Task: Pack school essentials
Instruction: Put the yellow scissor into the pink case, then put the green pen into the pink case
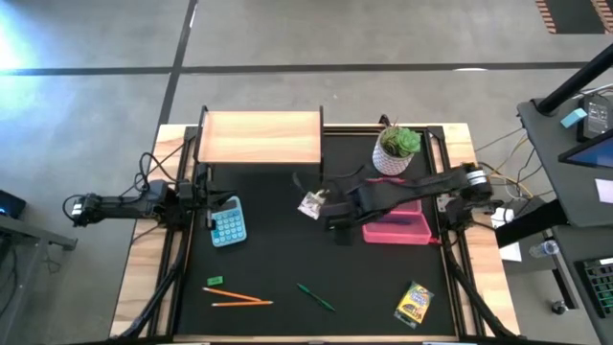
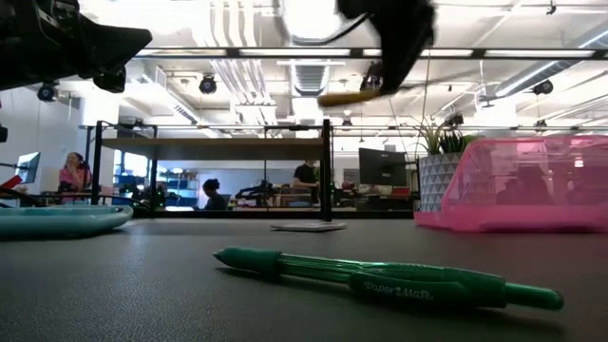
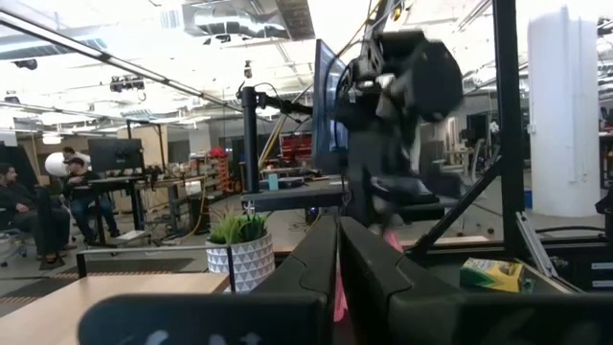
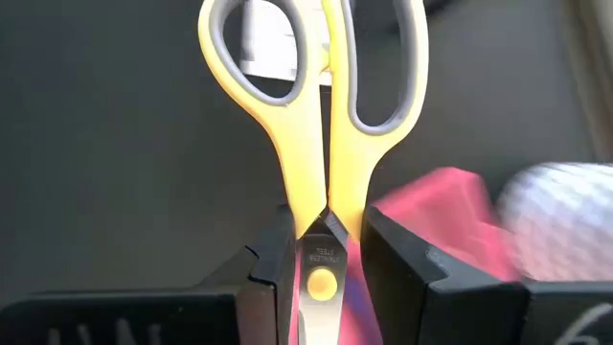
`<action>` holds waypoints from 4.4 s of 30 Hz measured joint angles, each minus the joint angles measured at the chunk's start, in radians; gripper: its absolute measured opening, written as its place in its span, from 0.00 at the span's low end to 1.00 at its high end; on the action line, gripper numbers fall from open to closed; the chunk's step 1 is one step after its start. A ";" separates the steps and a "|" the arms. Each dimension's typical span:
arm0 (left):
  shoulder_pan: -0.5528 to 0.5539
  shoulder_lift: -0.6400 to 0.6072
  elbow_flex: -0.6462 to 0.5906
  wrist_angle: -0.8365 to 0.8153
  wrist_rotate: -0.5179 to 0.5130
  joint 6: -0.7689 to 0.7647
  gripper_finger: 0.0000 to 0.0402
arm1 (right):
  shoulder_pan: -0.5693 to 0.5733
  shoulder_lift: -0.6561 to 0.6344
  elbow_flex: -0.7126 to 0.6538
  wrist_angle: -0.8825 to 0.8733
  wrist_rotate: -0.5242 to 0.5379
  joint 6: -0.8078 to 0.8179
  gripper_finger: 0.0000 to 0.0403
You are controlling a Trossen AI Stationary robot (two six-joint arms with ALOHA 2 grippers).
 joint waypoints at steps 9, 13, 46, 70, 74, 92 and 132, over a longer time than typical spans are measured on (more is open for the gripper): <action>0.000 0.000 0.000 0.000 0.000 0.000 0.00 | 0.036 -0.241 -0.200 -0.089 0.050 0.046 0.23; 0.000 0.000 0.000 0.000 0.000 0.000 0.00 | 0.041 -0.352 -0.365 -0.089 0.020 0.085 0.23; 0.000 0.000 0.000 0.000 0.000 0.000 0.00 | 0.036 -0.576 -0.981 0.434 -0.114 -0.008 0.23; 0.000 0.000 0.000 0.000 0.000 0.000 0.00 | 0.036 -0.569 -1.118 0.580 -0.187 0.071 0.25; 0.000 0.000 0.000 0.000 0.000 0.000 0.00 | 0.036 -0.569 -1.120 0.571 -0.184 0.074 0.32; 0.000 0.000 0.000 0.000 0.000 0.000 0.00 | 0.036 -0.571 -0.940 0.427 -0.191 0.125 0.51; 0.000 0.000 0.000 0.000 0.000 0.000 0.00 | 0.238 0.187 -0.186 0.643 -0.245 0.307 0.43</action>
